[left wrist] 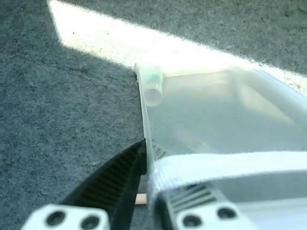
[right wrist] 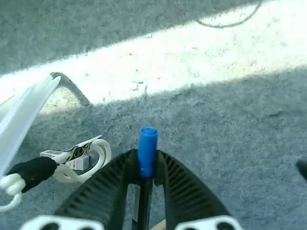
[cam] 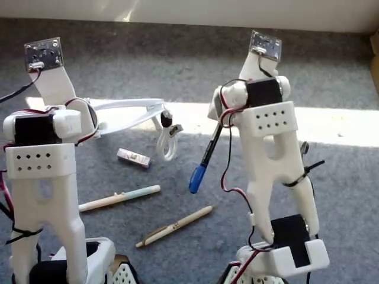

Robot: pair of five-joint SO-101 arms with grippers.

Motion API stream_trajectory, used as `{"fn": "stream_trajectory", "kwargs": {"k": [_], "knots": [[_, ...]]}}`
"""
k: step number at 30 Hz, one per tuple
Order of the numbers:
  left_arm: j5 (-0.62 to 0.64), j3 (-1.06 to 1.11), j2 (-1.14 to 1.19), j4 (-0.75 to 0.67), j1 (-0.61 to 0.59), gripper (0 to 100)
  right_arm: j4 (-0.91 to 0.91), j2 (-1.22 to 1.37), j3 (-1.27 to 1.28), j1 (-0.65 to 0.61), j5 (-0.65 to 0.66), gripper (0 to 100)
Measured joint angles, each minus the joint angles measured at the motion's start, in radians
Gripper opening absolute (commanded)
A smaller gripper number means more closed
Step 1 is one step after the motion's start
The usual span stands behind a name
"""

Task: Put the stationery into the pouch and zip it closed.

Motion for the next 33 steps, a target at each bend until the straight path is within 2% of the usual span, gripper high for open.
{"fn": "stream_trajectory", "kwargs": {"k": [6, 10, 21, 27, 33], "knots": [[0.0, -0.04, 0.003, 0.0, 0.043, 1, 0.026, -0.155, 0.006, 0.0, 0.058, 0.4], [0.002, -0.117, 0.003, 0.025, 0.094, 1, -0.005, -0.292, 0.103, -0.002, 0.095, 0.4], [0.003, -0.226, 0.06, 0.032, 0.221, 1, -0.321, -0.796, 0.486, -0.023, 0.193, 0.4], [0.003, -0.333, 0.183, 0.109, 0.227, 1, -0.497, -1.02, 0.655, -0.029, 0.21, 0.4], [0.003, -0.529, 0.331, 0.222, 0.227, 1, -0.603, -1.1, 0.704, -0.031, 0.21, 0.4]]}}
